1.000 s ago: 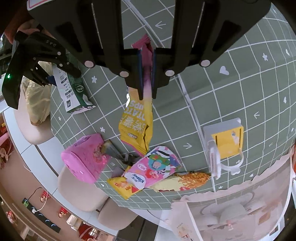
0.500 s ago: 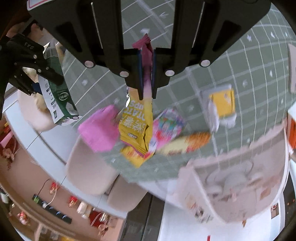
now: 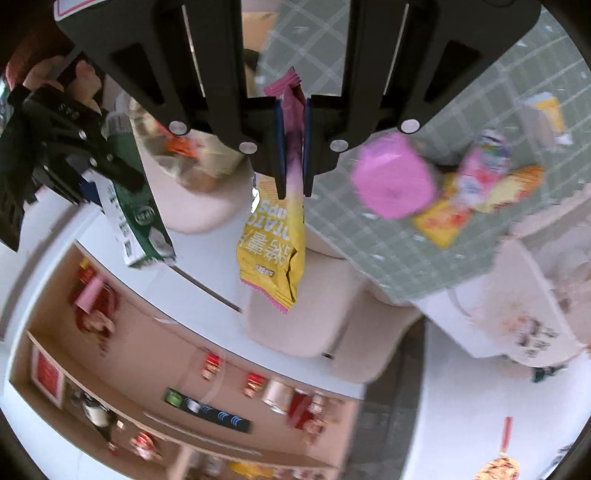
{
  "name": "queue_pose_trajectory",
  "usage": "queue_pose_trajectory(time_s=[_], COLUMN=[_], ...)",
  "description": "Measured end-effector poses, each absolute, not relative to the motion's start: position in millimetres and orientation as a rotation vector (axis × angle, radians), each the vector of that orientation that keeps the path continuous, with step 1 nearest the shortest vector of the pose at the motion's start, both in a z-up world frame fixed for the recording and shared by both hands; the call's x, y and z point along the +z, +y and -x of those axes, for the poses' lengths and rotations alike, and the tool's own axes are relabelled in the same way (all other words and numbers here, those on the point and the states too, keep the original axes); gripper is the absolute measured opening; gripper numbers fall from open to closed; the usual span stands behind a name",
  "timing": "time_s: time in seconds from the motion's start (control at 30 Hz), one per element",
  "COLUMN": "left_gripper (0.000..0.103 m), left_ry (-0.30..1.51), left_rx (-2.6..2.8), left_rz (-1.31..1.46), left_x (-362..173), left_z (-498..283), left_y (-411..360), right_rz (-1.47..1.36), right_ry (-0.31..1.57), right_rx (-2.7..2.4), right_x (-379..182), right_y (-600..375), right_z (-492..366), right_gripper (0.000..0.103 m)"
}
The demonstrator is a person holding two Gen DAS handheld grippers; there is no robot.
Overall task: Collect trash
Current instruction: 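Carry the chip bag and milk carton over the bin and open both tools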
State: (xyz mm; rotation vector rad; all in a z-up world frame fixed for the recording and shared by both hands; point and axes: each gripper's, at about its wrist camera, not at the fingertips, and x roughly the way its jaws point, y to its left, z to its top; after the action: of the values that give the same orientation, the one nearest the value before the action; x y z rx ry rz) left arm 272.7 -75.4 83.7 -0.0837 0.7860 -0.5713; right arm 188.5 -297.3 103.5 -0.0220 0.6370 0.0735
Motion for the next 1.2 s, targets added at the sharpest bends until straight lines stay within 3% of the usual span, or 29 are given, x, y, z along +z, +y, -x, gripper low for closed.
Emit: queue_pose_trajectory(time_s=[0.43,0.93,0.97,1.03,1.2], left_gripper=[0.008,0.008,0.01,0.032,0.034], left_ry=[1.007,1.12,1.116,1.118,1.093], left_rx=[-0.718,-0.673,-0.675,-0.701,-0.735], left_rz=[0.002,-0.166,-0.163,-0.146,-0.102], left_x=[7.8,-35.2,-35.3,-34.0,-22.7], left_z=[-245.7,-244.6,-244.6,-244.3,-241.0], left_y=[-232.2,-310.5,-311.9,-313.6,-310.0], right_rz=[-0.047,-0.118,-0.121,-0.126,-0.135], right_ry=[0.681,0.702,0.704,0.704,0.708], right_rx=[-0.026,-0.064,-0.065,-0.068,-0.066], right_x=[60.3,30.9,29.8,29.0,26.6], right_y=[-416.2,-467.8,-469.0,-470.3,-468.1], right_z=[-141.0,-134.7,-135.1,-135.9,-140.2], right_gripper=[0.05,0.049,0.049,0.05,0.05])
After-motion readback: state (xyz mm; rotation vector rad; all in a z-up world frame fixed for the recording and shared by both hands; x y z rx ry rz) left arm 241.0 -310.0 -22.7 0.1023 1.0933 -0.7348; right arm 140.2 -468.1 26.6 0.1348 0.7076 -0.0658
